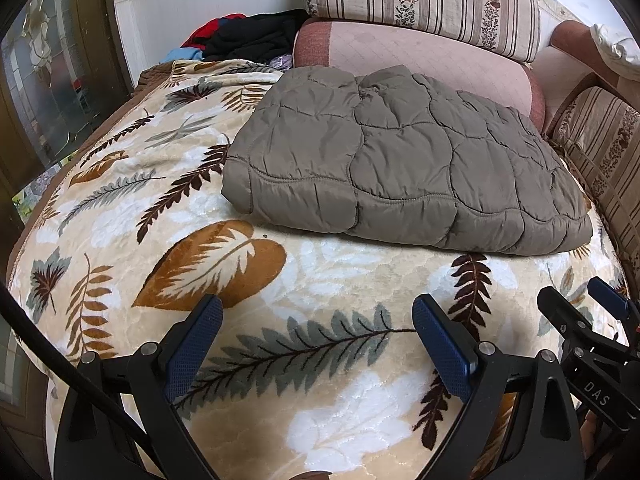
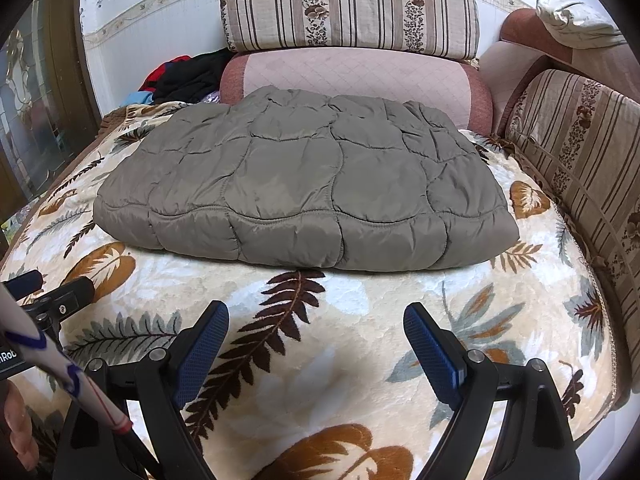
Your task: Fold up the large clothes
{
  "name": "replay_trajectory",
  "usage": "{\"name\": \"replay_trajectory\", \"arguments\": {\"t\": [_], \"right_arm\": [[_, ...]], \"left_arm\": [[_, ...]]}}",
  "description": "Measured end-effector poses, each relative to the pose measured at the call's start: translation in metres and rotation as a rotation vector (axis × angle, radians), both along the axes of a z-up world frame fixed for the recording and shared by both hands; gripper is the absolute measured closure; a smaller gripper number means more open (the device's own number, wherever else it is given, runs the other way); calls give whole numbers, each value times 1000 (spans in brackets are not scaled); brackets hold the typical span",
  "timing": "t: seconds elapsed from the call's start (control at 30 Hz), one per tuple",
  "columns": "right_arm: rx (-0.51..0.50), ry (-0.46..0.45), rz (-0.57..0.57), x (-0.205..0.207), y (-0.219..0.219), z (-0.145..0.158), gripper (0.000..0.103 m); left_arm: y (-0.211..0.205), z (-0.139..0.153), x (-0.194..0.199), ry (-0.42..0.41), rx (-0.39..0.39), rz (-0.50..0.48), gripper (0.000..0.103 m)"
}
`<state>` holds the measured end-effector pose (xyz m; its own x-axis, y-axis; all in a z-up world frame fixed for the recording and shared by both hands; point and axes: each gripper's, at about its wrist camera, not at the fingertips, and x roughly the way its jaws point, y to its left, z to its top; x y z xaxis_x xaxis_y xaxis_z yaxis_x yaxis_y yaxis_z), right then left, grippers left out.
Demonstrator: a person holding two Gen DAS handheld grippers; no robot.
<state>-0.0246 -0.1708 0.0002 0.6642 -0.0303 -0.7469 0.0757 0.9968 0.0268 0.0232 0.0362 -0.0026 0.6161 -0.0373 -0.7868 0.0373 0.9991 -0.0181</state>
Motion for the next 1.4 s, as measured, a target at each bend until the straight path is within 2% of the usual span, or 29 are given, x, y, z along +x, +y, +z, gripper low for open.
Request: {"name": "replay_trajectory", "arguments": {"t": [1.4], "right_arm": [[7, -3, 19, 0, 0, -2, 11]], "left_arm": [[0, -3, 1, 9, -3, -4, 8]]}}
